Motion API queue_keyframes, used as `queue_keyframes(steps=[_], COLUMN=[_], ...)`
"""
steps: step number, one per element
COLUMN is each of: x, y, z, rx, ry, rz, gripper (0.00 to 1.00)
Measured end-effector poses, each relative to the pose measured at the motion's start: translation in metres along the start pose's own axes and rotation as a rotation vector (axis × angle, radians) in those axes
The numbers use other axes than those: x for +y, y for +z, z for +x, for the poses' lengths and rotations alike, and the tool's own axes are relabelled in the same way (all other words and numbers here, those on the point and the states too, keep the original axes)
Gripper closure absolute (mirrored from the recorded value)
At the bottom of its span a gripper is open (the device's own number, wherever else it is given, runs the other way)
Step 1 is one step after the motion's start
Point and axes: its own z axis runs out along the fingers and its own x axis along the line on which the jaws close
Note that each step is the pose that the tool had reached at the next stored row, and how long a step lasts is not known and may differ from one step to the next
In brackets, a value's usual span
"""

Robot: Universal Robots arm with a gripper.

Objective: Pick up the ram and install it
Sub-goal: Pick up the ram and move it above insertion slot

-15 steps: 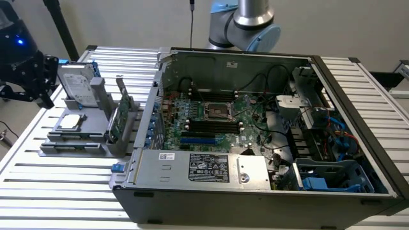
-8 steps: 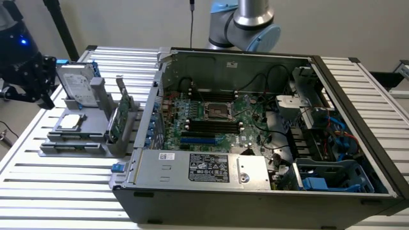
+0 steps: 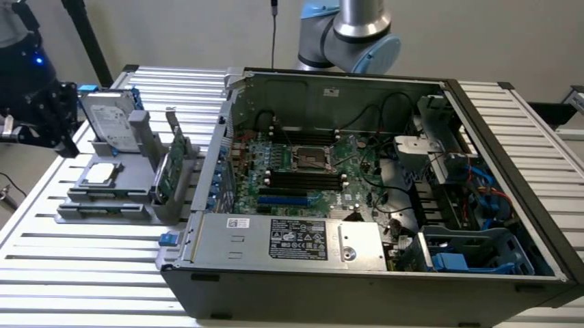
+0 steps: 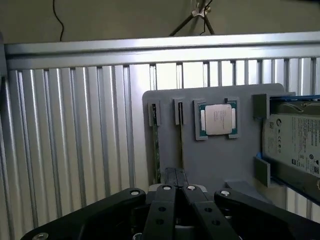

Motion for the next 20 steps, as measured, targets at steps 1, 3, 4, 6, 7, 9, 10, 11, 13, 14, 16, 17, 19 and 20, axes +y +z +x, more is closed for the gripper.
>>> queue_keyframes(steps=[1,3,4,6,7,9,10,11,13,14,16,17,19,20], x=[-0.0001,-0.0005,-0.0012,-0.0031,-0.004,-0.0049,-0.0052,-0.0054,-0.0055,-0.0055,-0.0056,-0.0056,-0.0057,-0.0057], y=[0.0005,0.0018,0.0027,0.0044,0.0052,0.0074,0.009,0.0109,0.0146,0.0164,0.0199,0.0217,0.0253,0.0272], z=[0.0,0.0,0.0,0.002,0.003,0.006,0.007,0.008,0.009,0.01,0.01,0.011,0.011,0.012], rx=[0.0003,0.0007,0.0007,0.0007,0.0009,0.0009,0.0007,0.0007,0.0007,0.0007,0.0008,0.0008,0.0008,0.0008], ry=[-0.014,-0.035,-0.042,-0.045,-0.045,-0.045,-0.045,-0.045,-0.045,-0.045,-0.045,-0.045,-0.045,-0.045], rz=[0.0,0.0002,0.0004,0.0004,0.0004,0.0003,0.0005,0.0006,0.0005,0.0005,0.0004,0.0004,0.0004,0.0004], gripper=[0.89,0.89,0.89,0.89,0.89,0.89,0.88,0.83,0.76,0.7,0.64,0.64,0.58,0.58])
